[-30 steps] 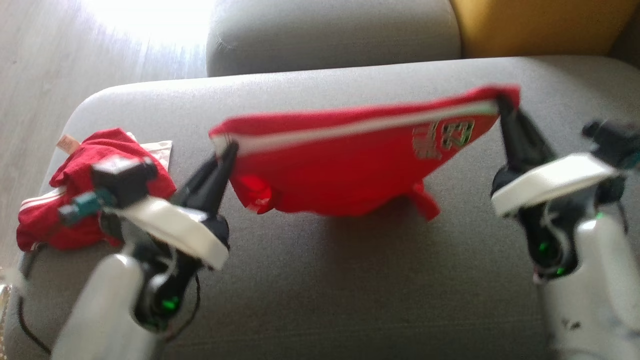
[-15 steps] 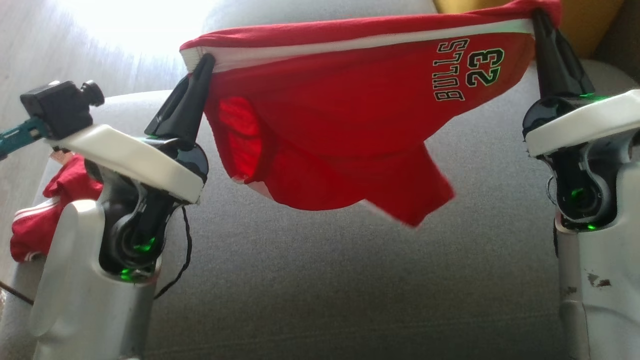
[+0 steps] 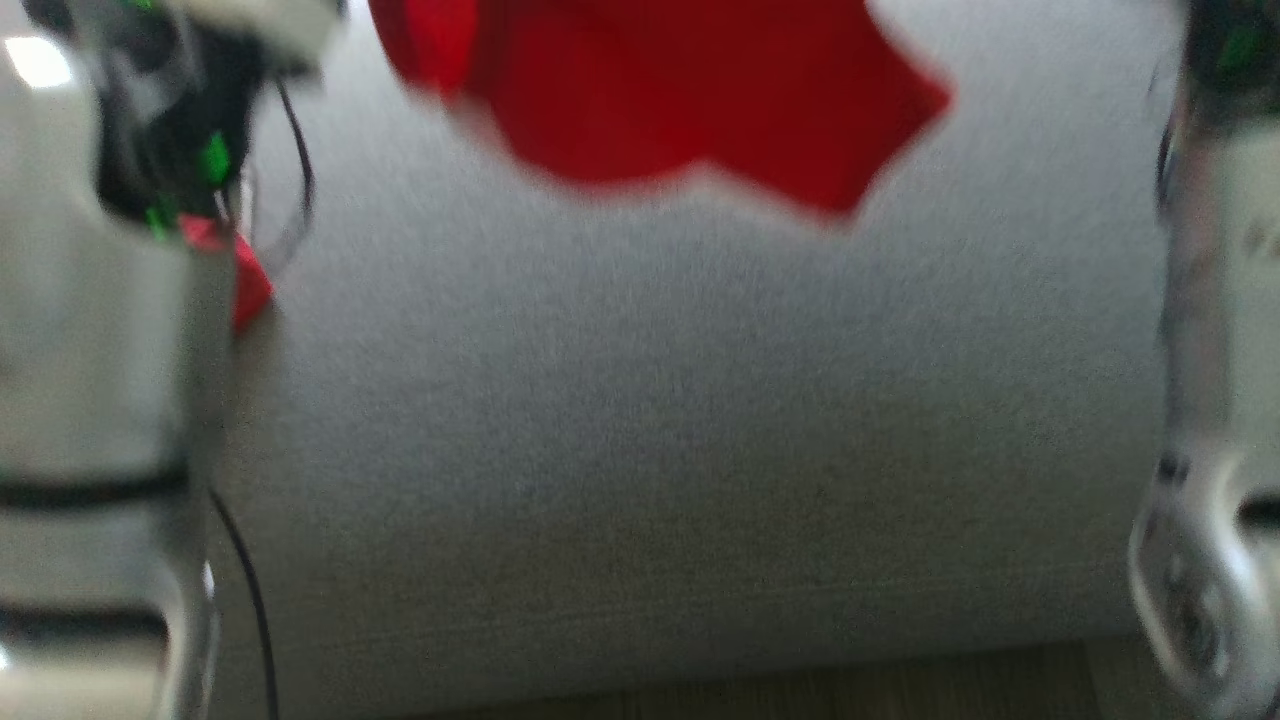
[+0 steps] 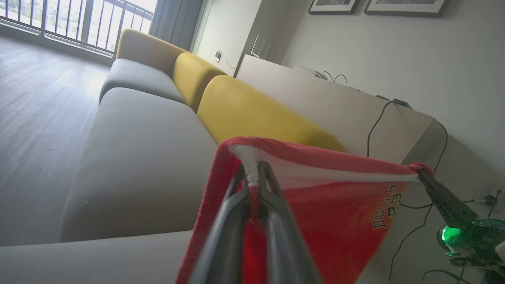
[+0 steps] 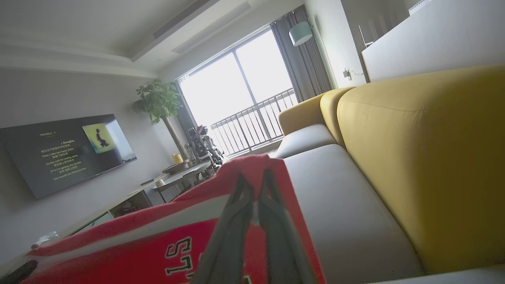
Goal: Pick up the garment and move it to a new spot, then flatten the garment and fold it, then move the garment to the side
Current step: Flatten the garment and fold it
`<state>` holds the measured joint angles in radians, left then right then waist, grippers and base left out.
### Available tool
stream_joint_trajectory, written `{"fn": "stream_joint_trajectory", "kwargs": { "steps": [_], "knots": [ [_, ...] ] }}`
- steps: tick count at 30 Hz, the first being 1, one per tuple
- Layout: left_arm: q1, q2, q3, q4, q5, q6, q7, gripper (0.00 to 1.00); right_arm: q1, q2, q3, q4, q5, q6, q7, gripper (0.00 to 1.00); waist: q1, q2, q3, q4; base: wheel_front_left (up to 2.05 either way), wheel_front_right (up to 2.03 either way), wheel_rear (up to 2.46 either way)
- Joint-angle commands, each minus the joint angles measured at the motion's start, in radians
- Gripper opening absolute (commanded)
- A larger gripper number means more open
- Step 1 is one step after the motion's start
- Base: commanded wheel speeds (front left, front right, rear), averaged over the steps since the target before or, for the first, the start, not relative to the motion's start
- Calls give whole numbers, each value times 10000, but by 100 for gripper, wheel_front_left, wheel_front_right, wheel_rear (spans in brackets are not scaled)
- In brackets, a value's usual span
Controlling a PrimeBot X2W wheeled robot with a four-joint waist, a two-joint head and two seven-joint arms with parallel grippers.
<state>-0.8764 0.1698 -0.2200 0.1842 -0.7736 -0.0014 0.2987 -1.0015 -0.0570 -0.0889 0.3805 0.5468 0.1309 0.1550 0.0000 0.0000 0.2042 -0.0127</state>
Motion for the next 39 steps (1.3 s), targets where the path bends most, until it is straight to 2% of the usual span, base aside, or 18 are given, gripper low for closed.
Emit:
{"fn": "stream_joint_trajectory", "kwargs": {
  "steps": [1,6,10,11,13,17,21,26,33,39],
  "knots": [
    [-1368,373,293,178,249,-167,-241,0,-1403,68,175,63,-18,-2,-403,0,0,0,1802,-163,0,0,0],
    [-4499,201,251,2108,1320,-398,-2091,0,-4333,68,124,1818,40,-2,-2031,0,0,0,3136,-180,0,0,0],
    [-5853,35,-46,3575,2110,-713,-3968,0,-5440,68,-8,3368,298,-2,-3336,0,0,0,3721,-161,0,0,0],
    [-5983,12,-203,3942,2305,-796,-4354,0,-5532,68,-13,3803,471,-2,-3525,0,0,0,3812,-158,0,0,0],
    [-6056,-119,-460,4791,2485,-913,-4788,0,-5561,68,44,4790,1647,-2,-3535,0,0,0,3943,-101,0,0,0],
    [-5843,-381,-828,6289,2524,-1083,-5096,0,-5286,68,854,6378,3177,-2,-3556,0,0,0,4199,-23,0,0,0],
    [-5343,-444,-1398,7370,2756,-1201,-5271,0,-4837,68,1772,7500,3804,-2,-3529,0,0,0,4278,69,0,0,0],
    [-4639,-453,-1958,8281,2847,-1264,-5233,0,-4396,68,2214,8533,4388,-2,-3193,0,0,0,4015,122,0,0,0],
    [-3457,-225,-3378,8907,3047,-1288,-5053,0,-3566,68,2838,9049,4489,-2,-2528,0,0,0,3298,164,0,0,0],
    [-2563,195,-4602,8821,3015,-1290,-5071,0,-2626,-180,2788,9097,4026,-2,-1864,0,0,0,2648,97,0,0,0]
  ]
}}
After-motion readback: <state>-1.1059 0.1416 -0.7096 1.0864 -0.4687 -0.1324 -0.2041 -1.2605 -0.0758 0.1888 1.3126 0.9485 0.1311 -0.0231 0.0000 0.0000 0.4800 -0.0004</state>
